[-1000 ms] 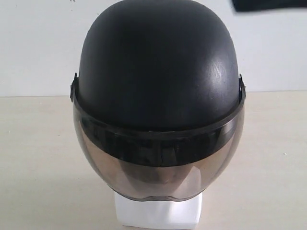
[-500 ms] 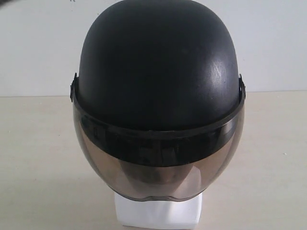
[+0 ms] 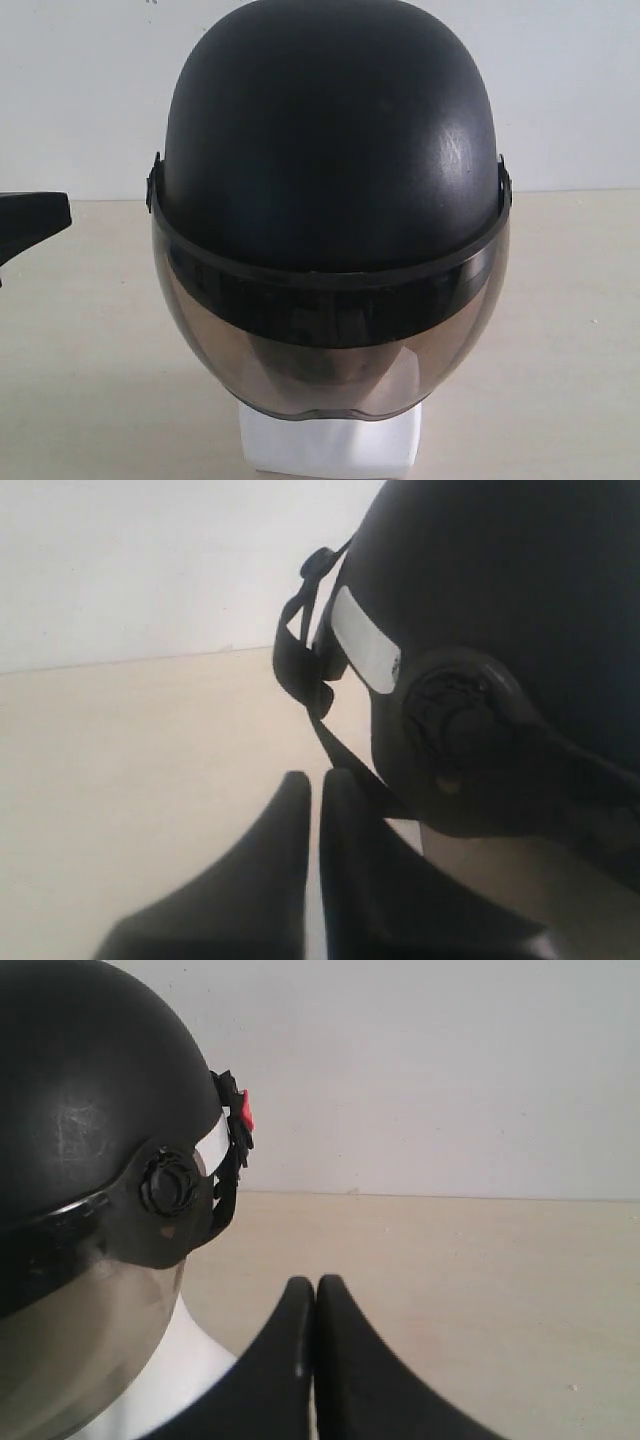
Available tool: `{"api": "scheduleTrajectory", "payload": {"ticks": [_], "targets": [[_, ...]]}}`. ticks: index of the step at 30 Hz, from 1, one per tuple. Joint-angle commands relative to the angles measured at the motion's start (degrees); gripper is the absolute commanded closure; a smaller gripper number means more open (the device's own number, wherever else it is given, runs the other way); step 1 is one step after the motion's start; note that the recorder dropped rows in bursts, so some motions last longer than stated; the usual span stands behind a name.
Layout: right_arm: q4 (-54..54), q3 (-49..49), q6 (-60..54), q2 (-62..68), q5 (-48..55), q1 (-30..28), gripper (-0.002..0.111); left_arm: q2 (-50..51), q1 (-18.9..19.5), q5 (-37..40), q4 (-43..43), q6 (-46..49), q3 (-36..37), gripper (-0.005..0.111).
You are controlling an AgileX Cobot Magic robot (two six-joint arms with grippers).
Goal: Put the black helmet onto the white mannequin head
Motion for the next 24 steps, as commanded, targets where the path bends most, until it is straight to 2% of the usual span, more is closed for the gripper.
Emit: {"api": "scheduleTrajectory", "payload": {"ticks": [1, 7, 9, 11, 13, 17, 24], "targets": [[-0.3, 0.2, 0.1, -0.5, -0.2, -0.4, 0.109, -0.4, 0.0, -0.7, -0.7, 0.4, 0.2, 0.102], [-0.3, 0.2, 0.1, -2.5, 0.6, -0.7, 0.109, -0.4, 0.0, -0.7, -0.7, 0.4, 0.2, 0.102], [-0.4, 0.2, 0.1, -7.8, 0.9, -4.2, 0.109, -0.4, 0.0, -0.7, -0.7, 0.4, 0.2, 0.102], [-0.2, 0.2, -0.7, -15.0, 2.0, -12.3, 0.109, -0.4, 0.0, -0.7, -0.7, 0.4, 0.2, 0.102], [-1.5, 0.3, -1.0, -15.0, 2.1, -19.0, 0.109, -0.4, 0.0, -0.7, -0.5, 0.4, 0.3, 0.102], [-0.9, 3.1, -1.0, -13.8, 2.6, -24.7, 0.109, -0.4, 0.0, -0.7, -0.8, 0.4, 0.3, 0.102], [0.0, 14.8, -1.0, -14.5, -3.4, -25.1, 0.109, -0.4, 0.0, -0.7, -0.8, 0.4, 0.3, 0.102]]}}
